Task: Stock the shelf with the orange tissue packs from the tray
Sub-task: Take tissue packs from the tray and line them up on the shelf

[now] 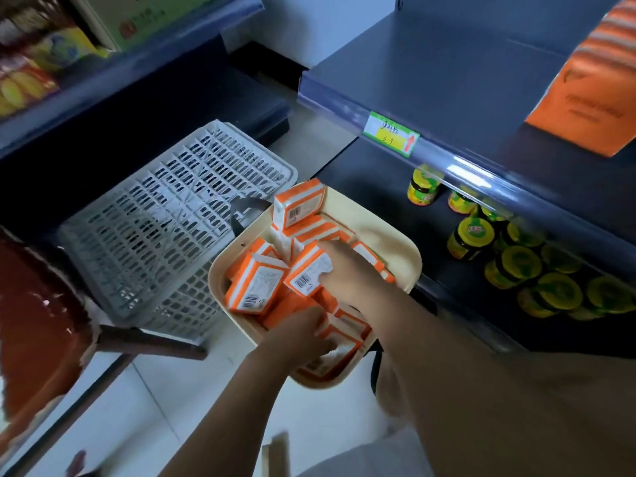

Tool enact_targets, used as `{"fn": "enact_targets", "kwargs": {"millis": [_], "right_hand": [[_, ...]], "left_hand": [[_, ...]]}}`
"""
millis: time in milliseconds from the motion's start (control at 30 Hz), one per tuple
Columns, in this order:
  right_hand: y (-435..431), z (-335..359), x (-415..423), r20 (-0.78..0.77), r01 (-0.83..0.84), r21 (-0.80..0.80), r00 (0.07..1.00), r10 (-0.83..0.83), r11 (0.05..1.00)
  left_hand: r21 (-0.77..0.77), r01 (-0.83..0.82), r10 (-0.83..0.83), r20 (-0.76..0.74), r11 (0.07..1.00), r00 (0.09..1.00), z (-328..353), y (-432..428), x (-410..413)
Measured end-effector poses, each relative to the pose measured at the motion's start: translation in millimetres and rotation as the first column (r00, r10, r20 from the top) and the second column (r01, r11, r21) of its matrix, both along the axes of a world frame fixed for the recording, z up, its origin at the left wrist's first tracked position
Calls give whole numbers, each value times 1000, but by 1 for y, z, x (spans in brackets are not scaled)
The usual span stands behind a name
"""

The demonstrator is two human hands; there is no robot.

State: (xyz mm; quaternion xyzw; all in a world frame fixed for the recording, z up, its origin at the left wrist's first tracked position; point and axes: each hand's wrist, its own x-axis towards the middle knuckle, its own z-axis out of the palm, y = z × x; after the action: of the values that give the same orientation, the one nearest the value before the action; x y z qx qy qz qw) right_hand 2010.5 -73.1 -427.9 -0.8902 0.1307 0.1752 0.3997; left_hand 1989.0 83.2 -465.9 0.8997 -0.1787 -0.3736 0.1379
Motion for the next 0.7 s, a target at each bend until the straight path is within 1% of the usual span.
{"fn": "enact_targets", "kwargs": {"millis": [67, 167, 200, 267, 333, 367, 433, 500, 567, 600, 633, 667, 700], "right_hand": [[3, 2, 10, -22, -36, 36, 999, 37, 999], [4, -5, 13, -26, -76, 16, 997, 77, 997], [3, -8, 11, -16, -83, -35, 997, 82, 996], [-2, -12, 6, -23, -115, -194, 993, 113, 974], [-9, -12, 0, -55, -161, -360, 987, 152, 919], [-11, -11, -2, -75, -181, -405, 983, 165, 896], [-13, -9, -4, -93, -193, -416, 981, 169, 888], [-12, -7, -4, -54, -152, -384, 988, 142, 911], [-10, -4, -2, 34, -54, -300, 997, 68, 952], [-10, 0, -3, 82, 12, -231, 997, 7, 973], [-12, 3, -3, 126, 93, -134, 989, -77, 987], [-16, 10, -5, 155, 180, -5, 972, -177, 984], [-20, 16, -7, 159, 256, 131, 948, -275, 958]], "left_hand": [[15, -27, 27, -1, 1000, 1000, 1, 5, 4], [3, -103, 103, -1, 995, 995, 3, 10, 10], [-8, -133, 133, -3, 991, 991, 4, 11, 11], [-21, -161, 161, 18, 987, 987, 7, 11, 12], [-12, -162, 162, 58, 987, 985, 9, 11, 12], [-16, -175, 176, 58, 984, 983, 10, 11, 12], [-40, -215, 216, 45, 976, 975, 10, 12, 11], [-53, -241, 244, 52, 969, 968, 13, 12, 11], [-157, -328, 337, 29, 931, 941, 18, 10, 10], [-254, -407, 419, -9, 877, 908, 22, 10, 10], [-354, -500, 508, -78, 790, 858, 27, 8, 10], [-436, -591, 581, -173, 678, 795, 35, 5, 8], [-488, -665, 629, -267, 565, 730, 41, 3, 8]]}}
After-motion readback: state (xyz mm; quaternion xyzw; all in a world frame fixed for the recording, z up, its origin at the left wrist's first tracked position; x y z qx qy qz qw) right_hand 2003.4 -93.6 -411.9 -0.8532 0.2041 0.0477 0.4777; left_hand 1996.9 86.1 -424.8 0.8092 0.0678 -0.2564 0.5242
